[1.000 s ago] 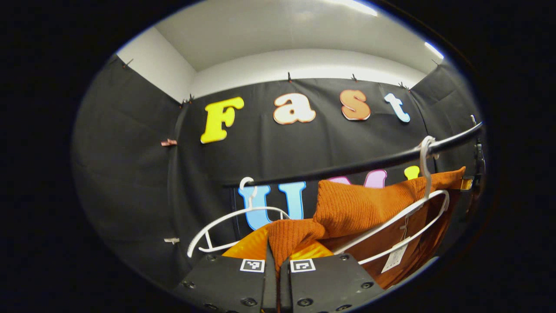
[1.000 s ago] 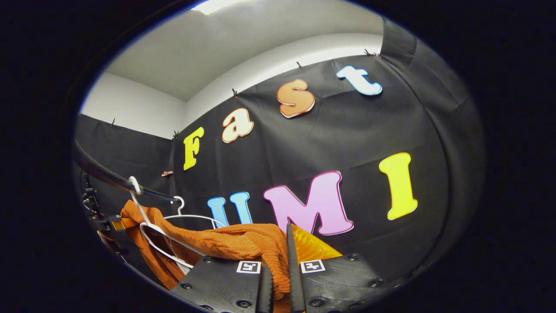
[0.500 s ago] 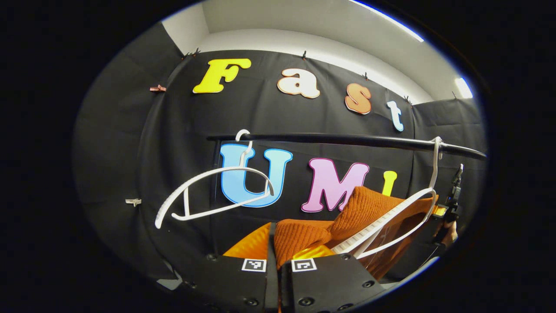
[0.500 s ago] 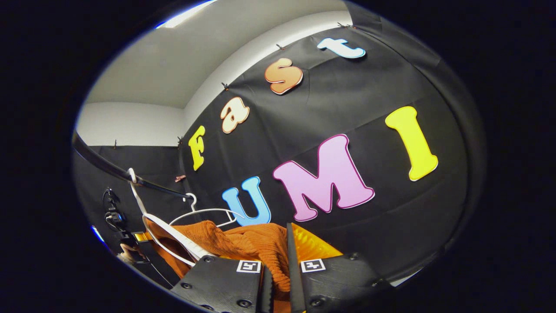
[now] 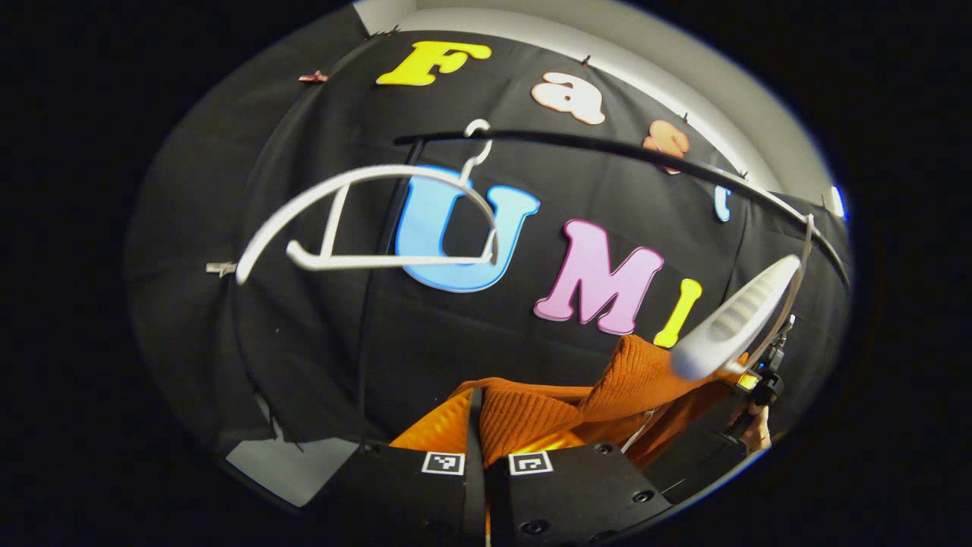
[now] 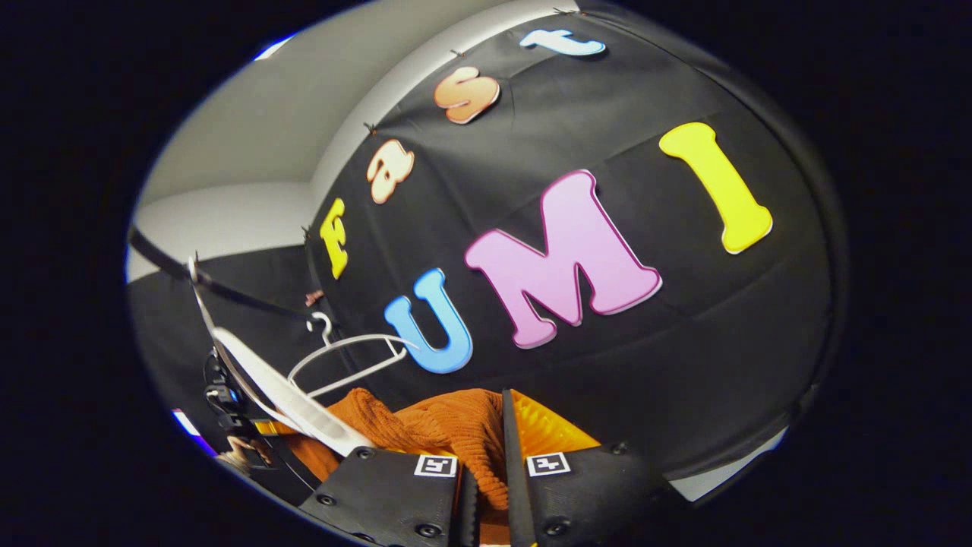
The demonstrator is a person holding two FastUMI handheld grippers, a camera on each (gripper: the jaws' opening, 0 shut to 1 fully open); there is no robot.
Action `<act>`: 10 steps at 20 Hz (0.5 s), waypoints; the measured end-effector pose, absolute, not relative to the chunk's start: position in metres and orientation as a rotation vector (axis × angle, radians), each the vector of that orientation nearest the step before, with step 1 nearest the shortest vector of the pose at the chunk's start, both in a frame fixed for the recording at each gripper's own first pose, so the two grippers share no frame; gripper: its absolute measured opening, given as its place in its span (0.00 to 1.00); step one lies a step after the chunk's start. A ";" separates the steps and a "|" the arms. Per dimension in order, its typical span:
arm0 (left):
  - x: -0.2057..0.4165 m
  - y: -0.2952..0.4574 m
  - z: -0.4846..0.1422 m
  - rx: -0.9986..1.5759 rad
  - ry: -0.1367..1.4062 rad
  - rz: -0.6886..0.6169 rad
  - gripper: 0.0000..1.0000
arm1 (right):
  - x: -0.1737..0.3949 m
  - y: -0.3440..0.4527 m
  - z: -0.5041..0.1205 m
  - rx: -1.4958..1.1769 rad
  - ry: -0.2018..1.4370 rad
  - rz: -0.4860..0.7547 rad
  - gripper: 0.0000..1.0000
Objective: Grasp the clothes on the hanger with both hands and then place them into the laundry hamper below.
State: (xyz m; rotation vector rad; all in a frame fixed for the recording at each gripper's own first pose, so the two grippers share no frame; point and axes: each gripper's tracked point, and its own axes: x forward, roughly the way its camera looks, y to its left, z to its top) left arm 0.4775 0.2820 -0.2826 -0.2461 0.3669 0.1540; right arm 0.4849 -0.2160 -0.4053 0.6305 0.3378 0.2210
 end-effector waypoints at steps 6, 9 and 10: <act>0.431 0.256 -0.337 -0.253 0.487 0.227 0.07 | 0.435 -0.203 -0.447 0.636 0.464 0.158 0.19; 0.416 0.210 -0.343 -0.297 0.497 0.161 0.07 | 0.407 -0.182 -0.440 0.668 0.486 0.175 0.19; 0.413 0.197 -0.342 -0.308 0.500 0.145 0.07 | 0.399 -0.172 -0.434 0.668 0.490 0.195 0.19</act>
